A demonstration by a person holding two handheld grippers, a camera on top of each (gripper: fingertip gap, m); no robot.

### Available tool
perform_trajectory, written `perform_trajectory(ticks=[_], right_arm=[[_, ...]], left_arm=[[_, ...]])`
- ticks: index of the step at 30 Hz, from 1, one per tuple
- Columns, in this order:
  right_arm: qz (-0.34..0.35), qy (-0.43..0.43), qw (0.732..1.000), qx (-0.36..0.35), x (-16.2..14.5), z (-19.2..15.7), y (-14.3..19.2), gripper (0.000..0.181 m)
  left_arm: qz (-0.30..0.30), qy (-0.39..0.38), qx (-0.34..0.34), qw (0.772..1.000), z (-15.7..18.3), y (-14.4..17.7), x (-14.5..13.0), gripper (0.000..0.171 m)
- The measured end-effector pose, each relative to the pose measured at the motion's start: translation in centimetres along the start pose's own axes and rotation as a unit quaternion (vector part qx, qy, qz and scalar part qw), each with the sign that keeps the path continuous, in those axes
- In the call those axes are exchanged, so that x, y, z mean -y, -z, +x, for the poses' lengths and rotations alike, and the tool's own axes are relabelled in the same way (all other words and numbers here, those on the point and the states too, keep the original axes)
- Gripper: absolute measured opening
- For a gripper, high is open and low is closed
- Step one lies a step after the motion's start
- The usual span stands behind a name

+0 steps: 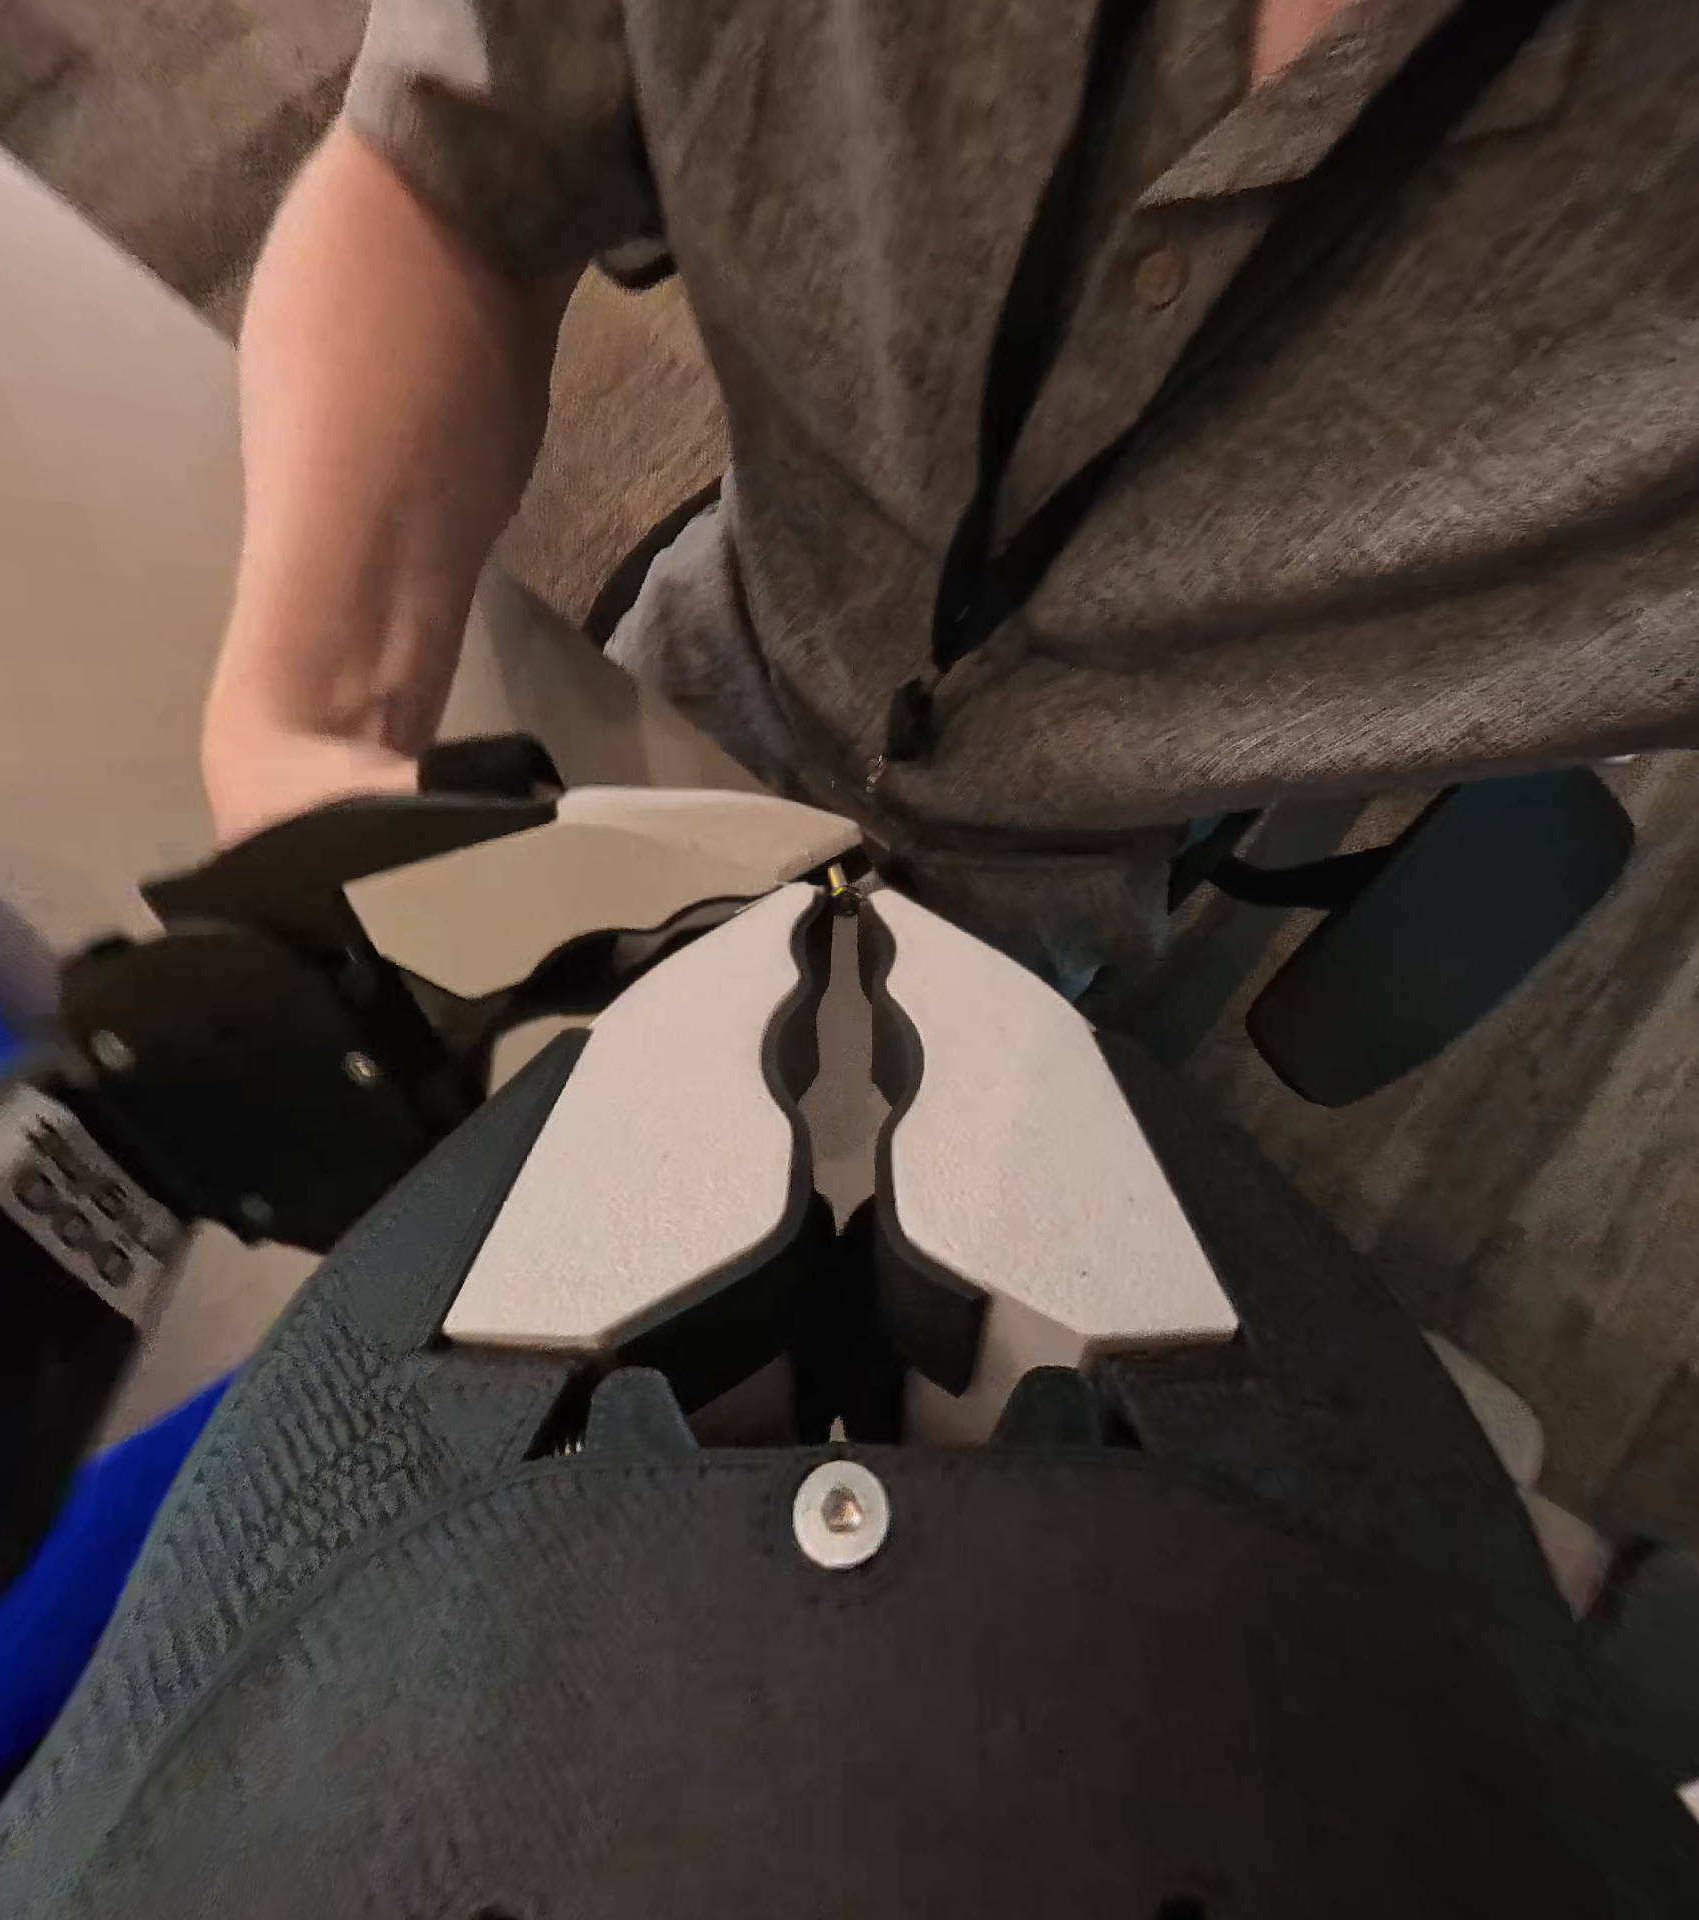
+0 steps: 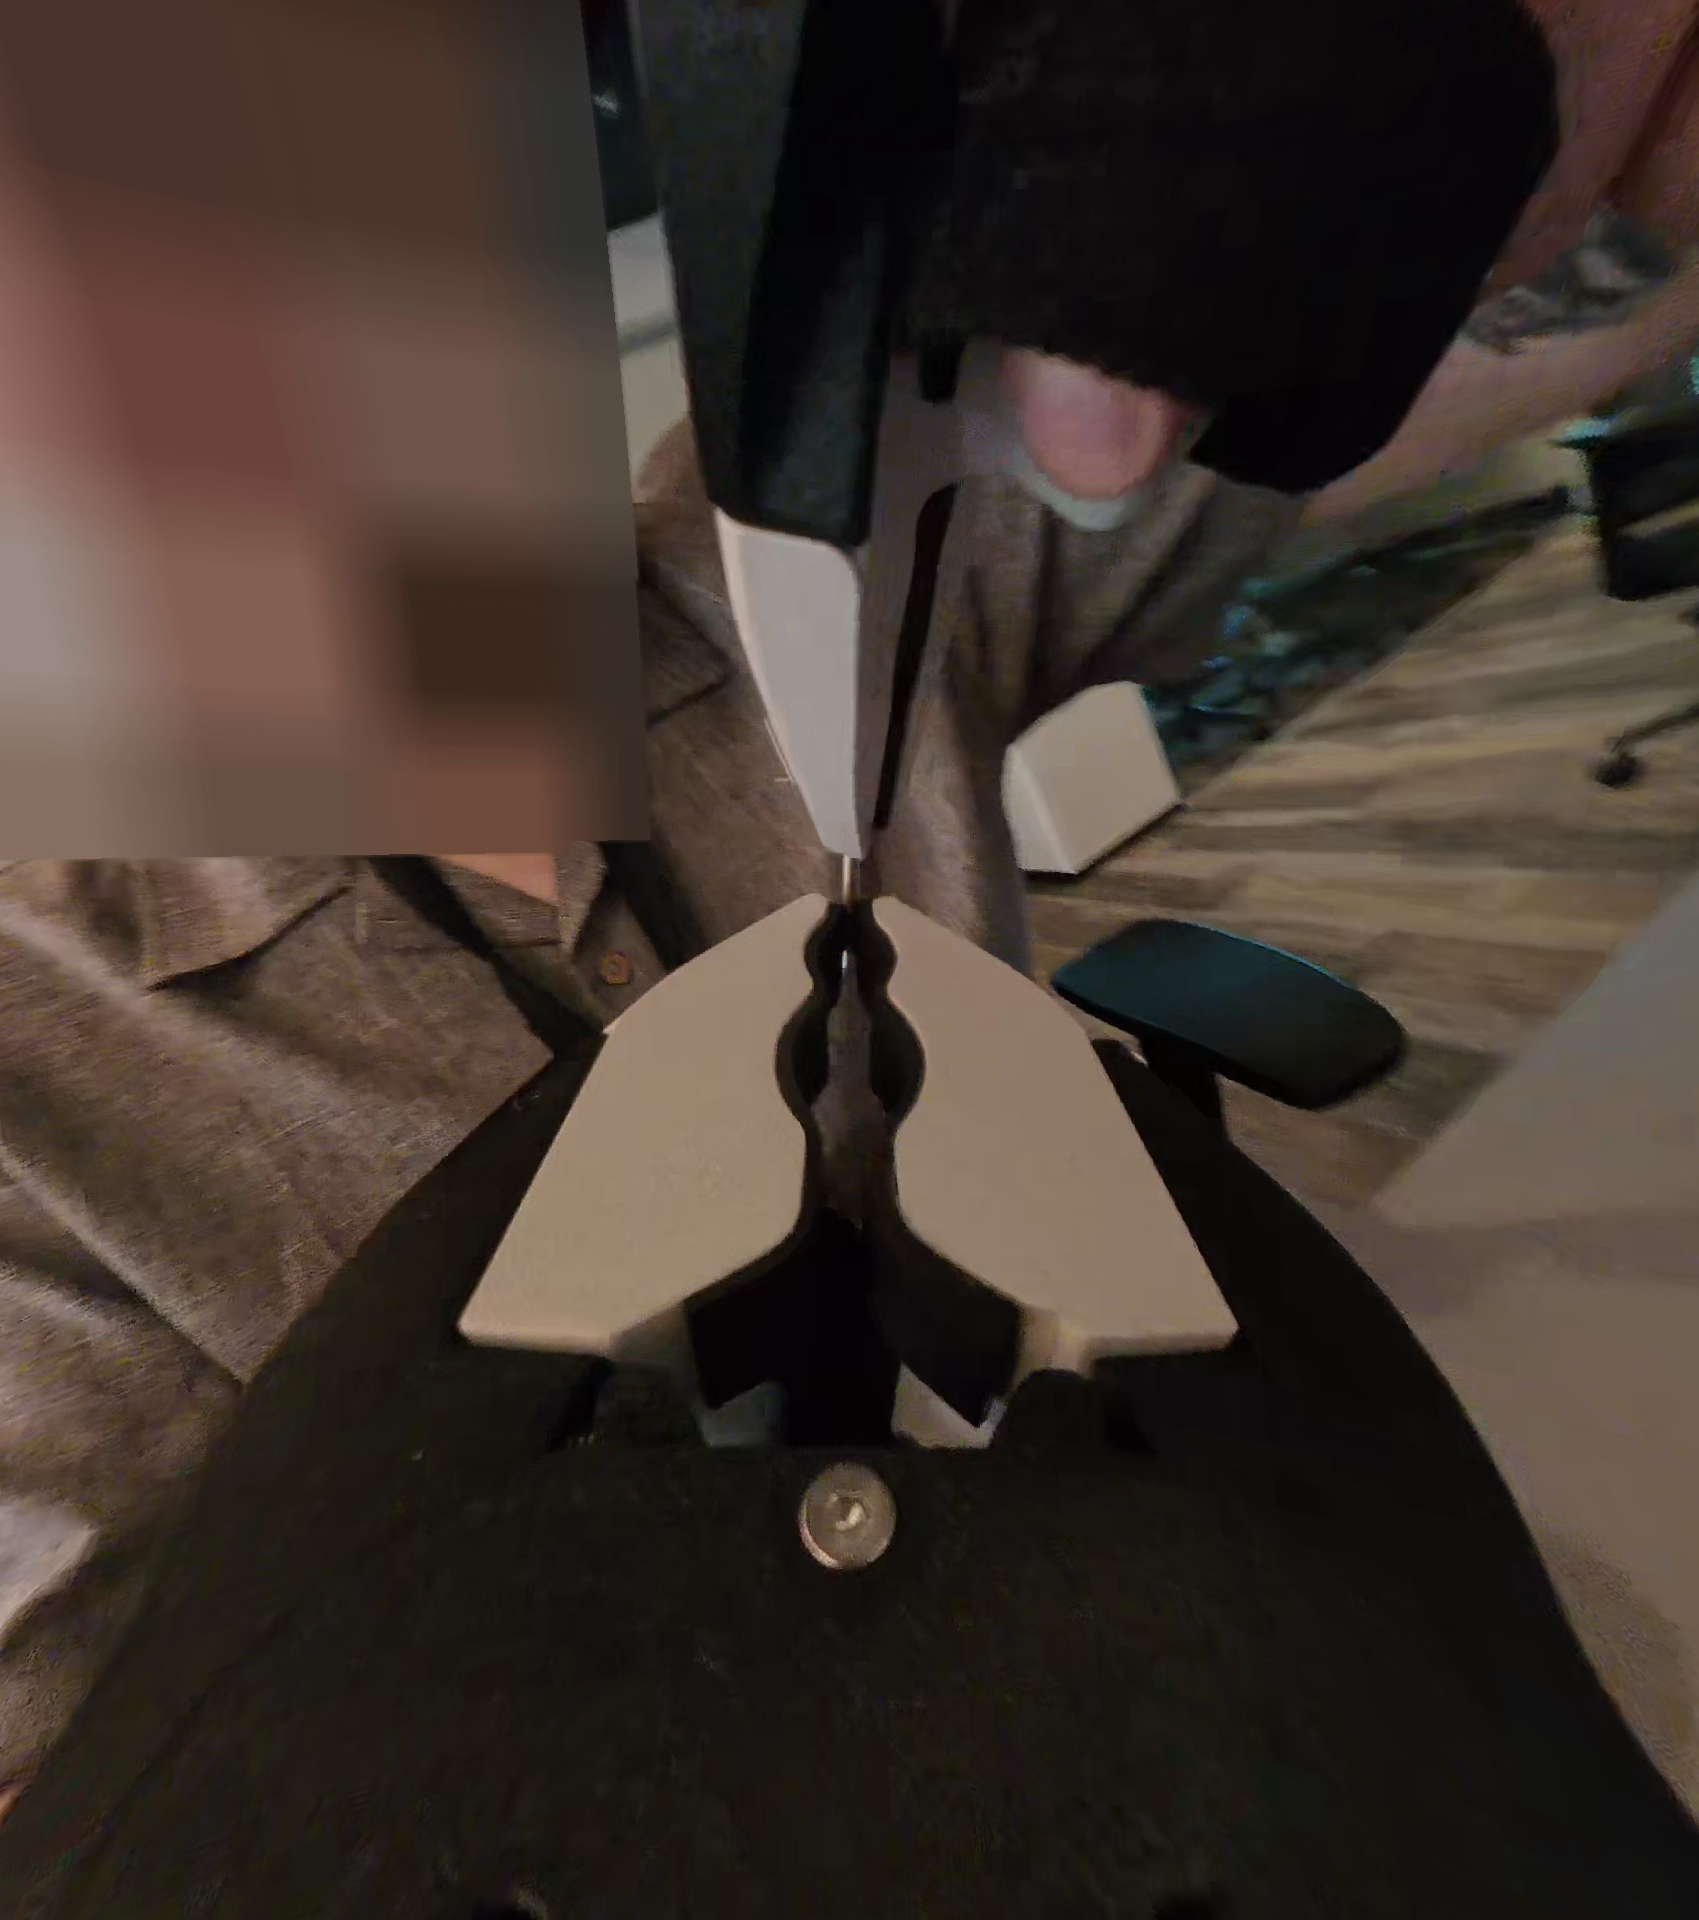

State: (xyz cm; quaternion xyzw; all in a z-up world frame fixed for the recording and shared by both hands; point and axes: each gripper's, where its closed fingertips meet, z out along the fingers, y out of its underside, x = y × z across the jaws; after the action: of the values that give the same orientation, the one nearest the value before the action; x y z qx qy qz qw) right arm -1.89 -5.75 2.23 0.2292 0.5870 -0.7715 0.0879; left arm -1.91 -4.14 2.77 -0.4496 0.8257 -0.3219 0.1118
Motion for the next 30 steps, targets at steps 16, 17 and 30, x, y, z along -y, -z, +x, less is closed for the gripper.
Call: perform_trajectory(ticks=[16, 17, 30], right_arm=[[0.008, 0.016, 0.995, -0.098, 0.7, 1.3, 0.6, 0.002], [-0.001, 0.018, 0.989, -0.147, 0.6, 2.0, 0.9, 0.002], [-0.134, 0.113, 0.735, -0.654, 1.4, 6.1, 8.7, 0.002]], left_arm=[[0.053, 0.087, 0.102, 0.990, -2.0, 2.2, 1.0, 0.048], [0.046, 0.118, 0.134, 0.983, -2.5, 2.8, 0.5, 0.048], [0.029, 0.424, 0.291, 0.857, -3.5, 3.0, -6.4, 0.030]])
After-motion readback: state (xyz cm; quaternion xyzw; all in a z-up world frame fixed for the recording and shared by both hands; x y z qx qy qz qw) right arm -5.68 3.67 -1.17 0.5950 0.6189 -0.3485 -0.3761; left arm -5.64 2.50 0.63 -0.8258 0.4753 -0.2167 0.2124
